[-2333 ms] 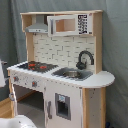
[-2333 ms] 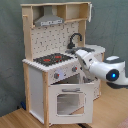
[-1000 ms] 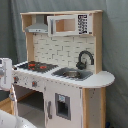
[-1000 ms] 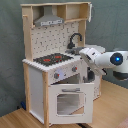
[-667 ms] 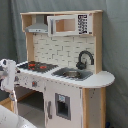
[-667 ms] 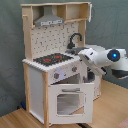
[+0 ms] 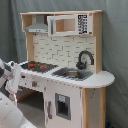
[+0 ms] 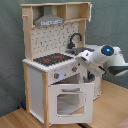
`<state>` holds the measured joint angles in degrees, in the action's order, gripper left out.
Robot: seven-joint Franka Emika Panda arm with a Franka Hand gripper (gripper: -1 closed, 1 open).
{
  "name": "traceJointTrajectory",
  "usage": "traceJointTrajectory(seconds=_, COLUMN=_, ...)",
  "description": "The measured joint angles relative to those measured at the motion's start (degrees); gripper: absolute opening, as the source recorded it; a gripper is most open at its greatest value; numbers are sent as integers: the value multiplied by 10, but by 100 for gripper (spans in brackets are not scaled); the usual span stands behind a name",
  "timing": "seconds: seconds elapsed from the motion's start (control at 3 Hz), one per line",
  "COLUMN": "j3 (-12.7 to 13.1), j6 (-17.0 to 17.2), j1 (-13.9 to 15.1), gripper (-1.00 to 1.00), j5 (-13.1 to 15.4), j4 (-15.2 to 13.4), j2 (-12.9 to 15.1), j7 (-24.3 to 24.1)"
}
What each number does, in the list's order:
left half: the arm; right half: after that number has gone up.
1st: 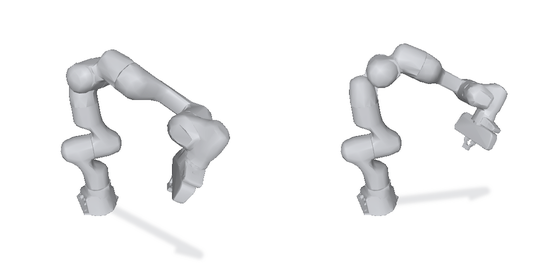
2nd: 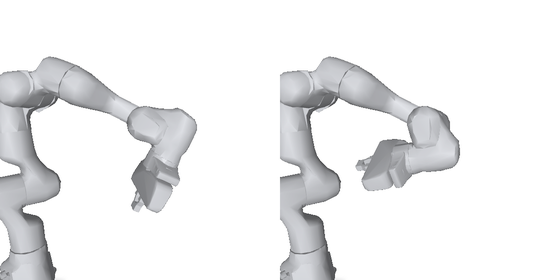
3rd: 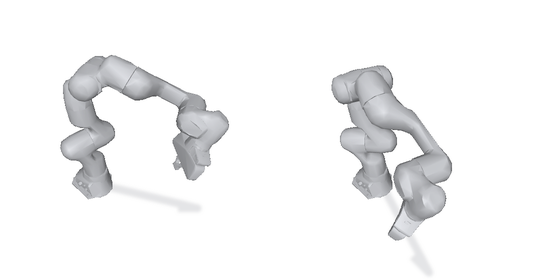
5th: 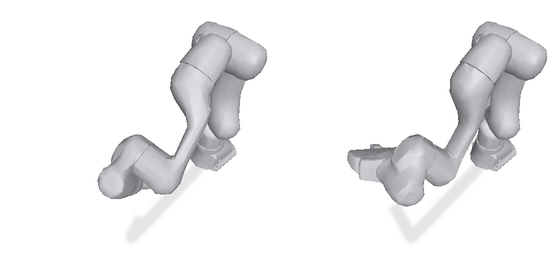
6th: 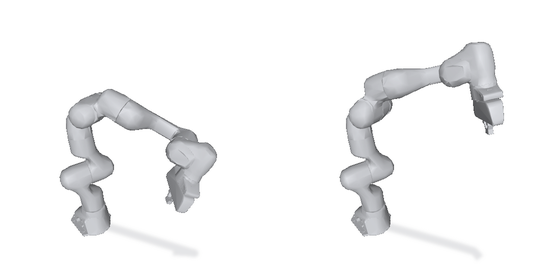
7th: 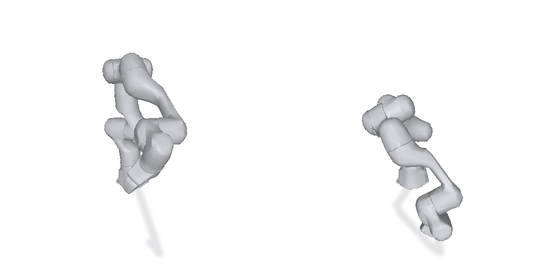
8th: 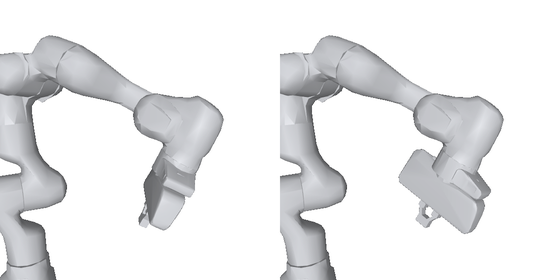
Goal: Play with the kitchen
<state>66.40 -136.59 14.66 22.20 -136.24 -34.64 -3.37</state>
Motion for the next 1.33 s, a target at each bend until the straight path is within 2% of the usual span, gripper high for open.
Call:
traceJointTrajectory(seconds=1.0, j3=-45, j6=-15, j1=2, gripper=100, j5=0, j4=11, j2=139, j7=125)
traceJointTrajectory(seconds=1.33, j3=-46, j6=-24, j1=3, gripper=100, j5=0, j4=23, j2=186, j7=161)
